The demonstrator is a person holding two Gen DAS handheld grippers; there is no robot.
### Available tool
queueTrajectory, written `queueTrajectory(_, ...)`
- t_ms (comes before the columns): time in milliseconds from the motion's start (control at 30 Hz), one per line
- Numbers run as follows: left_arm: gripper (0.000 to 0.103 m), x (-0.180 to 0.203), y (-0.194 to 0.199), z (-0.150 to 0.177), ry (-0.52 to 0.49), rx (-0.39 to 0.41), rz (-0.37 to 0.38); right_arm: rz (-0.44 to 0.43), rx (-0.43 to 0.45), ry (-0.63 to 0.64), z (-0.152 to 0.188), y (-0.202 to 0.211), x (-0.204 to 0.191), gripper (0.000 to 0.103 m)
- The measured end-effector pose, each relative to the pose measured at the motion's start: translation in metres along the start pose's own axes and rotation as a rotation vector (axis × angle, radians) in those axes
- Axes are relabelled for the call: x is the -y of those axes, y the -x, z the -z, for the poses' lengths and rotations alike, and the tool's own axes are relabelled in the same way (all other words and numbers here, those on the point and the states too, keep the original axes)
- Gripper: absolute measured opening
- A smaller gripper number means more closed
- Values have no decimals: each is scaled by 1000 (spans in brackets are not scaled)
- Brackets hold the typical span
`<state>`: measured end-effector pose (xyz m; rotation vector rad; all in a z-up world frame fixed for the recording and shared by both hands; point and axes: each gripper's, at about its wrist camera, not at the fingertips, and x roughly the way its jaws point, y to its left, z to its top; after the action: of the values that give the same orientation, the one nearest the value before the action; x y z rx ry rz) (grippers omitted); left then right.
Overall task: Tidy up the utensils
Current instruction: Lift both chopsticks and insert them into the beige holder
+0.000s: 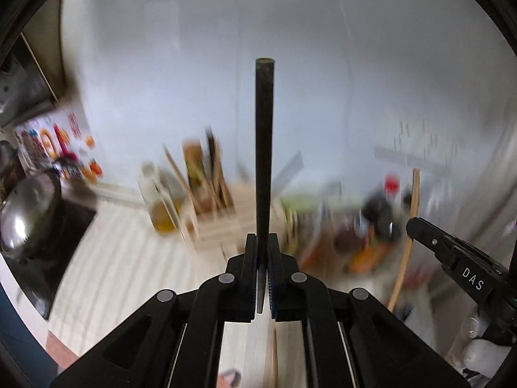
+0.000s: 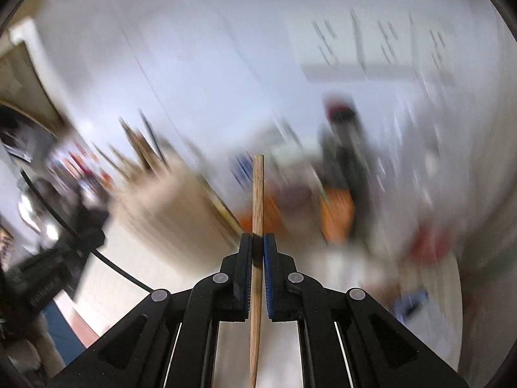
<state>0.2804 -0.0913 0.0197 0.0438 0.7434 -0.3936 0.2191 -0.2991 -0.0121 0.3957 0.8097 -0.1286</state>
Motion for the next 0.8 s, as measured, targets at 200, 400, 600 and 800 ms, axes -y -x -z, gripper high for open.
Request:
queueTrajectory(200, 3, -26, -3, -74, 63, 128, -34, -95, 198, 53, -96, 8, -64, 7)
queueTrajectory(400, 3, -52, -43, -110, 101, 147, -64, -98, 293, 94, -151, -35, -111, 7)
queueTrajectory(600, 3, -64, -81, -99, 118, 99, -78, -101, 282, 93, -159, -86, -129, 7)
queueTrajectory(800, 3, -76, -105, -86, 125, 68, -83, -80, 309, 117, -150, -119, -137, 7)
